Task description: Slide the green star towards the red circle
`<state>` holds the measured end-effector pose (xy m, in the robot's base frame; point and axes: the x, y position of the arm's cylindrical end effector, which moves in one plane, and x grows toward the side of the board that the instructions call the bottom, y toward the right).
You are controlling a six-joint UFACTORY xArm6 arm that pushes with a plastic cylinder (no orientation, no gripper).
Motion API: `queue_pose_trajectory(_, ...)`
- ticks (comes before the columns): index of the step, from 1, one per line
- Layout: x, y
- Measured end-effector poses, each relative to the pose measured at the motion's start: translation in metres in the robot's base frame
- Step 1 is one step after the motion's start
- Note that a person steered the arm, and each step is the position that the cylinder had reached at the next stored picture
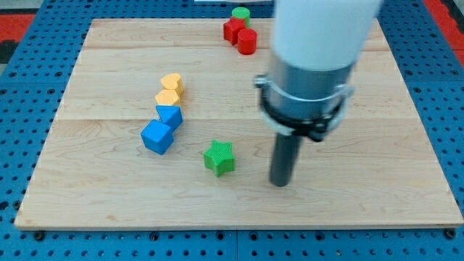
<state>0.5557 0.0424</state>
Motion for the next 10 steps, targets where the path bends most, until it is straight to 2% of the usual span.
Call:
queue_pose_trajectory(2,0.002,-0.057)
queue_pose_trajectory(3,-0.044,-0.021)
queue_pose_trajectory(4,-0.077,-0.012)
queue_pose_trajectory(5,-0.010,0.017)
queue_pose_trajectory(6,0.001,-0.031)
queue_pose_trajectory(7,-0.039,-0.077)
queue_pose_trajectory(8,-0.103,-0.078)
queue_pose_trajectory(9,-0.138,-0.013)
queue_pose_trajectory(10,-0.126,0.019)
